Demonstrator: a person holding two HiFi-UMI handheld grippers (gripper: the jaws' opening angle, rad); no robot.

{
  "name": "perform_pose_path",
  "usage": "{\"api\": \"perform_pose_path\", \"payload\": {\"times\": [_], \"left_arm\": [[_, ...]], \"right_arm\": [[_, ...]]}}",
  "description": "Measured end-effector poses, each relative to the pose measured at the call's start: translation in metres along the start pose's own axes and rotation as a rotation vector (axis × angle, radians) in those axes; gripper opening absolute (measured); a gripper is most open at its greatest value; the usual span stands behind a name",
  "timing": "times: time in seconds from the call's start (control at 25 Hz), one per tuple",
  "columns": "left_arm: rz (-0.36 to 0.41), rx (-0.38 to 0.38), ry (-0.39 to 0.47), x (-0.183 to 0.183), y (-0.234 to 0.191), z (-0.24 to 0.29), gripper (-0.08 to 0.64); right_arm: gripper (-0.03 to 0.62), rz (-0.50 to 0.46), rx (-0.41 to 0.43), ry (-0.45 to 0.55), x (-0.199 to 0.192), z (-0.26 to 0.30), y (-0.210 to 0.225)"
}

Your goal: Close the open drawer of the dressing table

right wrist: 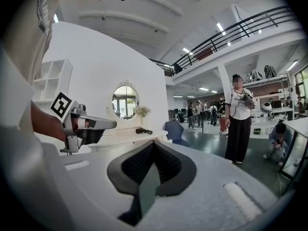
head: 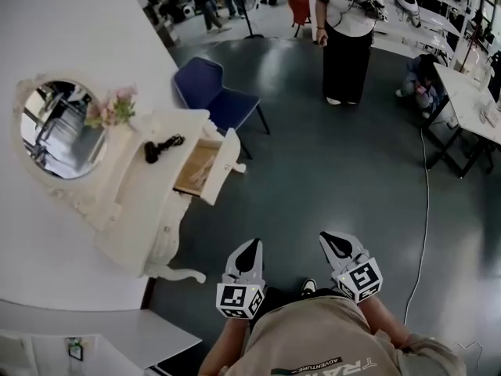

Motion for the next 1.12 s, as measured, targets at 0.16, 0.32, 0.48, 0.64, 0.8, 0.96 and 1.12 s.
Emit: {"api": "perform_pose_path", "payload": {"times": [0.16,0.32,0.48,0.64,0.8,0.96,1.12], "left_arm": [[-0.019,0.007,-0.014,0.002,-0.001,0.001,0.017],[-0.031,0.008,-0.038,-0.002,-0.01,0.007,0.017],[-0.041,0.024,-0.051,-0.003,-0.032,0.017,0.017],[-0.066,0.019,-0.038,0.004,-0.057,0.044,0.017],[-0.039,-0.007,-0.004,0.023,-0.089,0.074,0.017],[-0.044,-0.031,0.017,0.035,-0.125,0.101,0.017],[-0.05,-0.055,0.021,0.041,-0.155,0.121,0.017]], "right_arm": [[0.002,0.011,0.026,-0.017,-0.001,0.005,0.004],[0.003,0.016,0.037,-0.021,-0.002,0.021,0.01],[0.003,0.029,0.043,-0.026,0.0,0.045,0.013],[0.002,-0.006,0.052,-0.048,0.014,0.076,0.024],[0.003,-0.032,0.045,-0.044,0.039,0.115,0.035],[0.003,-0.047,0.038,-0.036,0.057,0.156,0.04],[0.003,-0.06,0.025,-0.026,0.069,0.191,0.041]]}}
Point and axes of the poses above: the fingertips, and each gripper's own axes: z forward along the fingers, y to its right, x out of its top, the point moved 9 cm from there along -z, backward along the fingers, and after that the axes turned 3 degrees about -x, right-handed, at the moved point
